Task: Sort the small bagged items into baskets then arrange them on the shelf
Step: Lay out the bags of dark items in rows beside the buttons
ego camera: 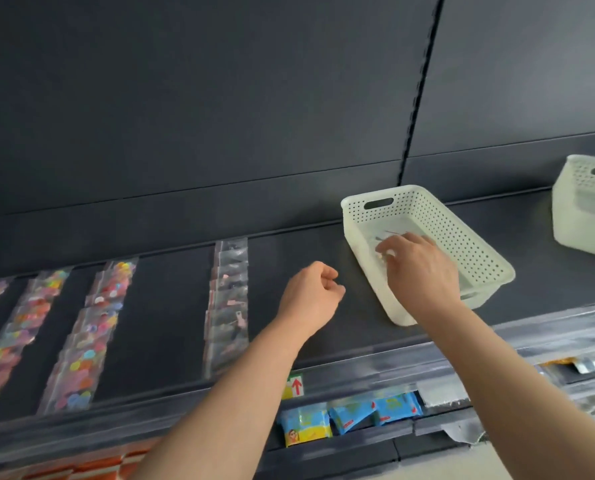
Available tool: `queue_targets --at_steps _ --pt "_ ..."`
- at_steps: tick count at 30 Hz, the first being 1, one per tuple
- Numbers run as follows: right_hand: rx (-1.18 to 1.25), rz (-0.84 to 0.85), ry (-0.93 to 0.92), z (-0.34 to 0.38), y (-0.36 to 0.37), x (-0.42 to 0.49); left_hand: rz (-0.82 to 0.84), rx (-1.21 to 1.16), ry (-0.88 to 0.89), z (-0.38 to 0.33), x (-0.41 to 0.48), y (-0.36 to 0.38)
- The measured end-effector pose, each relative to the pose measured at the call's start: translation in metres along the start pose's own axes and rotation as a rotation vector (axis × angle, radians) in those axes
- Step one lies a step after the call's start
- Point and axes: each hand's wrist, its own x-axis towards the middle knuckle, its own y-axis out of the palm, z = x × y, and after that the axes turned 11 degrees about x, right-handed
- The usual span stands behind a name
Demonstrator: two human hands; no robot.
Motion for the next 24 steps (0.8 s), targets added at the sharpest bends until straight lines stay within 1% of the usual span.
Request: queue_targets --at_steps 3,7,9,12,15,17,20,22,24 --pt "-0.014 0.034 0.035 -0.043 -0.017 0.019 0.014 -0.004 0.008 -0.037 0.015 0.022" --pt "-0.001 0.097 0.085 -0.091 -0.03 0.038 -0.048 0.023 -0.038 -0.069 0.03 0.048" --pt "0.029 0.164 0.086 -0.108 -0.033 0.046 -0.064 0.028 -0.063 -0.078 0.034 0.058" --pt "0.139 0.28 -0.02 -0.113 -0.033 0.057 -0.054 0.025 -0.088 -0.091 0.035 0.069" --pt "0.169 0.305 -0.089 -0.107 -0.026 0.067 -0.037 -0.002 -0.108 -0.098 0.037 0.073" --pt "0.132 0.383 -0.09 -0.103 -0.019 0.073 -0.025 -0.016 -0.115 -0.097 0.037 0.072" --pt "-0.044 0.529 -0.107 -0.095 -0.009 0.077 -0.035 -0.016 -0.132 -0.091 0.037 0.064" --pt "-0.114 0.503 -0.119 -0.094 -0.003 0.077 -0.062 -0.03 -0.134 -0.085 0.036 0.056" --pt "-0.069 0.413 -0.1 -0.096 -0.001 0.077 -0.085 -0.06 -0.131 -0.079 0.036 0.051"
